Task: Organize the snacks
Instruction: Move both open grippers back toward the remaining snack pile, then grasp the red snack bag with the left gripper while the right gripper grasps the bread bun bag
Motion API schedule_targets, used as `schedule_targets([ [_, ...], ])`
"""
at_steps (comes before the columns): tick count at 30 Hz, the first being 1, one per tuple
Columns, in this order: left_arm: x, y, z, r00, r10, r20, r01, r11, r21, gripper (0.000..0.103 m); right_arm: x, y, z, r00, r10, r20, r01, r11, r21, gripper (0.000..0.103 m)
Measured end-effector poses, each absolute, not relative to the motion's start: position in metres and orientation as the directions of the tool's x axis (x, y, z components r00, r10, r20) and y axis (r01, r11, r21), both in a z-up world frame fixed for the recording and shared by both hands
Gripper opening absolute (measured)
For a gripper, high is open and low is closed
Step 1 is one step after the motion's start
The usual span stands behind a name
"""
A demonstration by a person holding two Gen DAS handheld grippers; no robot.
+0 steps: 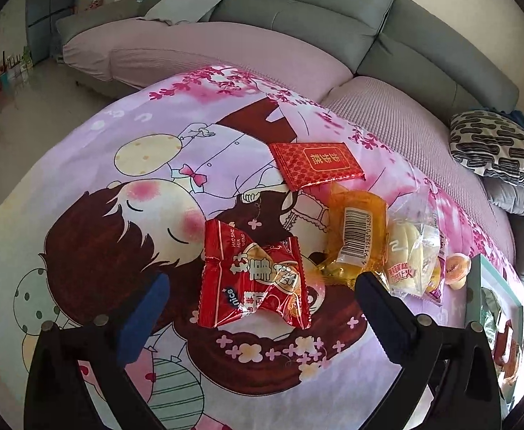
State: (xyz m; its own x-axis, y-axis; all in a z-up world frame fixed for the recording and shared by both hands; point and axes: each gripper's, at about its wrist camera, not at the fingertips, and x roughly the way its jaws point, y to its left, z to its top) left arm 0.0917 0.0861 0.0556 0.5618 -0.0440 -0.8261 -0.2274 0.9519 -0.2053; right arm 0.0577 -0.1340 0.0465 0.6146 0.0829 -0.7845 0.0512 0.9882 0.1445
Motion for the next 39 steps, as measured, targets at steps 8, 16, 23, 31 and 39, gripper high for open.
schedule_targets([
  [8, 0.094, 0.094, 0.043, 0.513, -0.054, -0.857, -0.235, 0.951, -0.201, 0.103, 0.061, -0.135, 0.038, 0.592, 0.101, -0.800, 0.058, 0.984, 0.167, 0.103],
  [16, 0.104, 0.096, 0.037, 0.495, -0.046, -0.868, -0.220, 0.959, -0.176, 0.102, 0.065, -0.128, 0.031, 0.582, 0.085, -0.809, 0.061, 0.987, 0.148, 0.103],
  [23, 0.118, 0.086, 0.024, 0.463, -0.069, -0.884, -0.184, 0.968, -0.172, 0.102, 0.066, -0.125, 0.037, 0.616, 0.063, -0.785, 0.067, 0.989, 0.131, 0.103],
  [31, 0.121, 0.085, 0.021, 0.457, -0.087, -0.885, -0.168, 0.969, -0.182, 0.094, 0.080, -0.116, 0.078, 0.708, 0.167, -0.686, 0.005, 0.970, 0.242, 0.103],
  [39, 0.122, 0.089, 0.019, 0.450, -0.098, -0.888, -0.166, 0.967, -0.191, 0.085, 0.121, -0.085, 0.075, 0.661, 0.243, -0.710, -0.057, 0.960, 0.275, 0.101],
])
